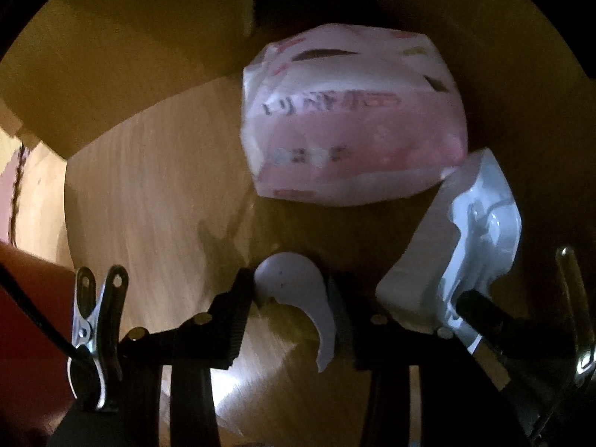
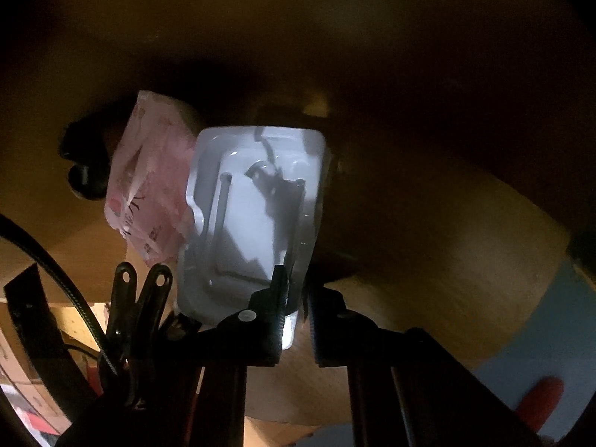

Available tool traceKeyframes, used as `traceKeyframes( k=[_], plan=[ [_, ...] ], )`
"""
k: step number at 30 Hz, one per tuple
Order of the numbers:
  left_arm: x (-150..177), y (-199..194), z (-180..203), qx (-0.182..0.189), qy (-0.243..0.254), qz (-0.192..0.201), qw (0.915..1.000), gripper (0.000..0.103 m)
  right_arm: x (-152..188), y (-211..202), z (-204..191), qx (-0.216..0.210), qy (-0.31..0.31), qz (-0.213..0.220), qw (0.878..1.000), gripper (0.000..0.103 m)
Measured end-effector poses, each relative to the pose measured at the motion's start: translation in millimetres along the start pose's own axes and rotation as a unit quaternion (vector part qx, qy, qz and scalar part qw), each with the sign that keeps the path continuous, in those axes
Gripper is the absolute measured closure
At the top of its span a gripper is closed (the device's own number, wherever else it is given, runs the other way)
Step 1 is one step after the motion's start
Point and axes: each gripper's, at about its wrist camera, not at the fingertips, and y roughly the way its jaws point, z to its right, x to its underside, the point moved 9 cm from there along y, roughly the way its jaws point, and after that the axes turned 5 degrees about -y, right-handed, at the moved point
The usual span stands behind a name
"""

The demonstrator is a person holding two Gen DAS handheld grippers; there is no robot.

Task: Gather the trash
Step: 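Close the left gripper on the white hook piece while the right gripper grasps the white plastic tray, then lift the hook piece with the left gripper while the right gripper carries the tray over the bucket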

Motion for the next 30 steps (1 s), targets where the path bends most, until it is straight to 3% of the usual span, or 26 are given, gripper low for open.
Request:
traceKeyframes(
  k=[8, 12, 16, 18, 24, 30],
  plan=[
    [11, -28, -17, 0.008, -0.016, 0.002, 0.9998, 0.060, 2, -6, 2, -0.018, -0.015, -0.003, 1.000, 0.094],
    [18, -53, -23, 0.011, -0.025, 0.004, 0.9996, 0.060, 9, -3, -1, -0.065, -0.008, -0.019, 0.998, 0.094],
    [26, -73, -28, 0.009, -0.031, 0.010, 0.9994, 0.060, 22, -4, 3, -0.066, -0.017, -0.031, 0.997, 0.094],
    [35, -84, -49, 0.009, -0.036, 0.014, 0.9992, 0.060, 35, -5, 8, -0.064, -0.013, -0.037, 0.997, 0.094],
    [54, -116, -64, 0.007, -0.051, 0.034, 0.9981, 0.060, 51, -2, 29, -0.032, -0.004, -0.065, 0.997, 0.094],
    [66, -154, -77, 0.034, -0.090, 0.048, 0.9942, 0.060, 73, -11, 18, -0.011, -0.020, -0.074, 0.997, 0.094]
  ],
)
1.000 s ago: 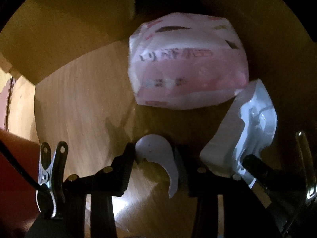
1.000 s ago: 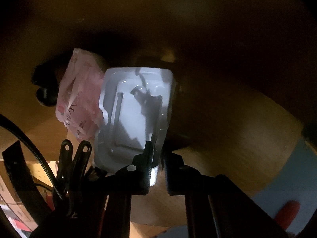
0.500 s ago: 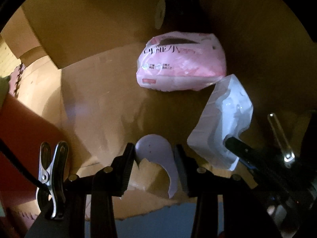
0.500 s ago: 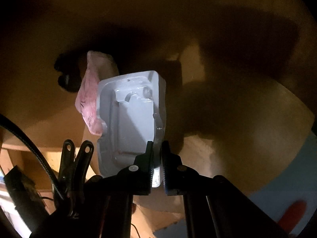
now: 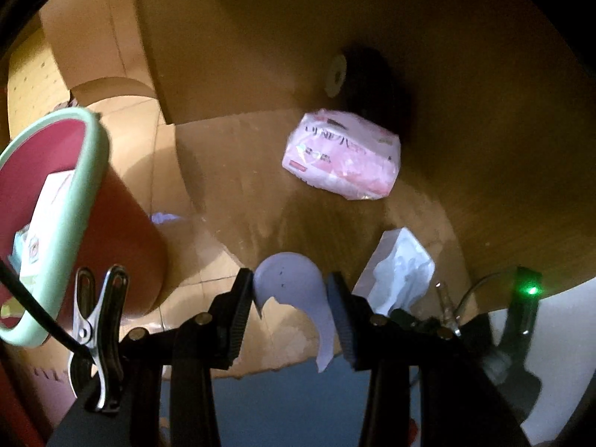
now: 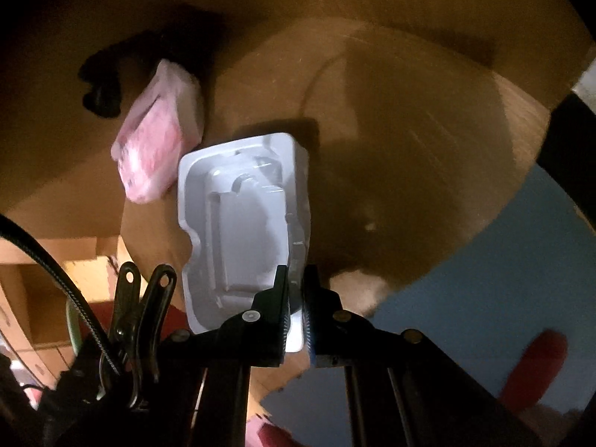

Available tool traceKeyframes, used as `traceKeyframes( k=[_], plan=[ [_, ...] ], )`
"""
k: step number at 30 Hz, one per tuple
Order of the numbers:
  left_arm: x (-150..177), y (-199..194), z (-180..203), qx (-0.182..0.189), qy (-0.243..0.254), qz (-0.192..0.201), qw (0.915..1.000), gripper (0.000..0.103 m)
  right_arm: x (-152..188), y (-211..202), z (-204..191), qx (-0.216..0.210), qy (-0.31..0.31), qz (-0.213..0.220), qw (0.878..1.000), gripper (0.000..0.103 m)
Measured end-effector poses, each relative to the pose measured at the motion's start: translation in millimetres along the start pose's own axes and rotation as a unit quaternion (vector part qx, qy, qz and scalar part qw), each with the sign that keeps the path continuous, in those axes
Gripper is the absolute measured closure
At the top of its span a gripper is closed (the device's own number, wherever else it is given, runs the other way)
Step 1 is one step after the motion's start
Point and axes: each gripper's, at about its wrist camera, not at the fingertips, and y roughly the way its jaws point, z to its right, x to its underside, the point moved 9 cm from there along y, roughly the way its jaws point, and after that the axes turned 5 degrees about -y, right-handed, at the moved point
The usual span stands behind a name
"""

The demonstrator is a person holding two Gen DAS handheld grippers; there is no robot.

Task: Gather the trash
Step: 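Lift the hook piece with the left gripper while the right gripper carries the tray over the bucket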

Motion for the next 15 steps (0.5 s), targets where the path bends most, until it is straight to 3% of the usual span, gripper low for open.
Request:
traceKeyframes(
  k=[9, 15],
  plan=[
    [5, -49, -38, 0.010, -0.052, 0.018, 0.9985, 0.060, 29, -12, -25, 0.001, -0.045, -0.002, 0.999, 0.094],
    [-6, -84, -74, 0.025, -0.100, 0.037, 0.9940, 0.060, 65, -6, -66, -0.004, -0.068, -0.022, 0.997, 0.094]
  ],
)
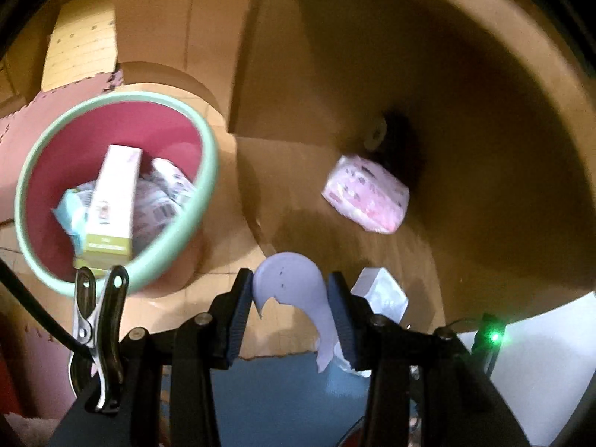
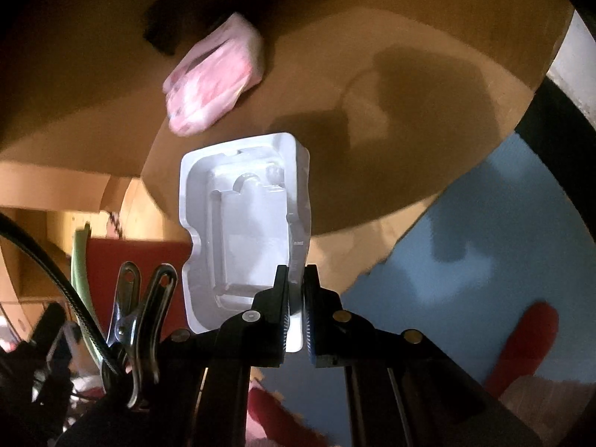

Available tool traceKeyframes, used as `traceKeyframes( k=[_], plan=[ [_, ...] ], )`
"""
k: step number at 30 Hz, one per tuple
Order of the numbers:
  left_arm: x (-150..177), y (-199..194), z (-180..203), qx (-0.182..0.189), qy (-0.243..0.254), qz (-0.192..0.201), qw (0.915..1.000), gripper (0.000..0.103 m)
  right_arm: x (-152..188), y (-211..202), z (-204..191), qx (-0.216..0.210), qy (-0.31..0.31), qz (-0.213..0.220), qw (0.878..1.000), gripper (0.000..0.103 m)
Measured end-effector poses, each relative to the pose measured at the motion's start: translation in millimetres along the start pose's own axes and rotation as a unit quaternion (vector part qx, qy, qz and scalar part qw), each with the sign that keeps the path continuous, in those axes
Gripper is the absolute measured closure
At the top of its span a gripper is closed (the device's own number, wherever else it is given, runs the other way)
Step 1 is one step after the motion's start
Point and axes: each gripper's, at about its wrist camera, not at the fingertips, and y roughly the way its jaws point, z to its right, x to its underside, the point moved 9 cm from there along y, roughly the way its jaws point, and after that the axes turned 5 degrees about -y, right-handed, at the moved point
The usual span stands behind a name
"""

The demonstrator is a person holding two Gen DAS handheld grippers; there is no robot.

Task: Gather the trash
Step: 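Lift the hook piece with the left gripper while the right gripper carries the tray over the bucket, then open the left gripper to drop the hook while the right gripper drops the tray into the bucket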

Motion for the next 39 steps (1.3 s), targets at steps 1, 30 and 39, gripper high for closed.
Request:
traceKeyframes(
  k=[1, 30, 39],
  plan=[
    [-3, -7, -4, -0.001, -0.003, 0.003, 1.0000, 0.060, 4, -1, -8, -0.005, -0.009, -0.003, 1.000, 0.094],
    [-111, -59, -161, -0.045, -0.040, 0.035, 0.9975, 0.060, 54, -60, -227, -0.020, -0.314, -0.076, 0.946, 0.094],
    [-103, -17, -195, -0.065, -0.059, -0.007, 0.9961, 0.060, 51, -21, -275, 0.007, -0.401, -0.074, 0.913, 0.094]
  ],
)
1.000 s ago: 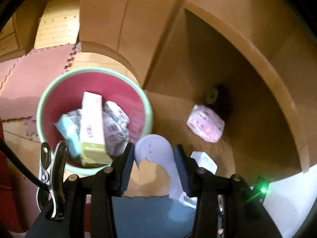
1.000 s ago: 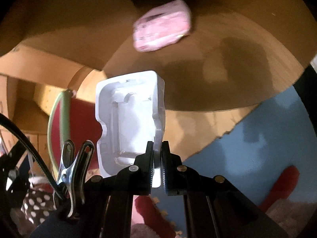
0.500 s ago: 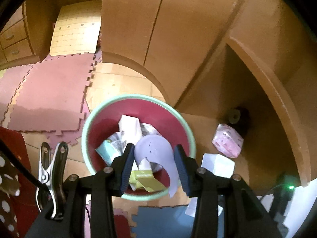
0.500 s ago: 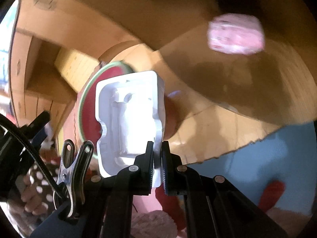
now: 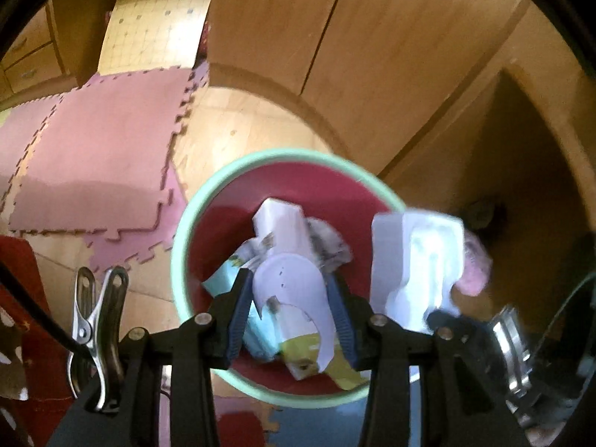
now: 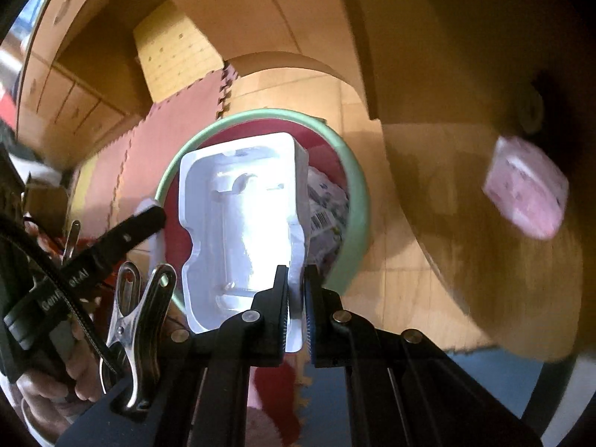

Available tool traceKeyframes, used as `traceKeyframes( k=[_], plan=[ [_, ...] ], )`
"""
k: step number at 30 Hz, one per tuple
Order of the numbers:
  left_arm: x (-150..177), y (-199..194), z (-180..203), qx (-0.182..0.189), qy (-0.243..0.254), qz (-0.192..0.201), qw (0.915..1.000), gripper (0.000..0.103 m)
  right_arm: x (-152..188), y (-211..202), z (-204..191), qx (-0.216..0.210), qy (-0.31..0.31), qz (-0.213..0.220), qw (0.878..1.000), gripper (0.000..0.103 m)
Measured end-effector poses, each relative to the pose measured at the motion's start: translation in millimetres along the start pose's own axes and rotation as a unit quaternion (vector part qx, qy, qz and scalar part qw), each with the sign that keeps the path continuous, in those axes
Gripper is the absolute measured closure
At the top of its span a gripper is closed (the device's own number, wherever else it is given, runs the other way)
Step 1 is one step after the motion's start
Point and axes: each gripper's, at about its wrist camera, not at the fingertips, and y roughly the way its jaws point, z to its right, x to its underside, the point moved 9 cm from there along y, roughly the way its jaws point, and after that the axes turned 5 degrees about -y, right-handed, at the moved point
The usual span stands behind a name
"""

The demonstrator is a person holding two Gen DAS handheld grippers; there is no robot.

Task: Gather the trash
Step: 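Open the left gripper to drop the hook while the right gripper drops the tray into the bucket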

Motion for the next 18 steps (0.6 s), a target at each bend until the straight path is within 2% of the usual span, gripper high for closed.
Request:
traceKeyframes(
  k=[3, 8, 15, 18],
  plan=[
    [3, 13, -5, -0.006, 0.001, -0.014, 0.9999, 0.060, -9, 14, -1, -0.008, -0.001, 0.001, 1.000, 0.094],
    [3, 25, -8, -0.013, 0.007, -0.026, 0.9996, 0.060, -9, 33, 4, 0.028, -0.034, -0.011, 0.999, 0.094],
    [9, 43, -9, -0.021, 0.003, -0.052, 0.9984, 0.060, -11, 48, 3, 0.036, -0.051, -0.021, 0.998, 0.093],
    [11, 46, -6, -0.030, 0.017, -0.054, 0.9979, 0.060, -13, 48, 4, 0.035, -0.052, -0.021, 0.998, 0.088]
  ],
)
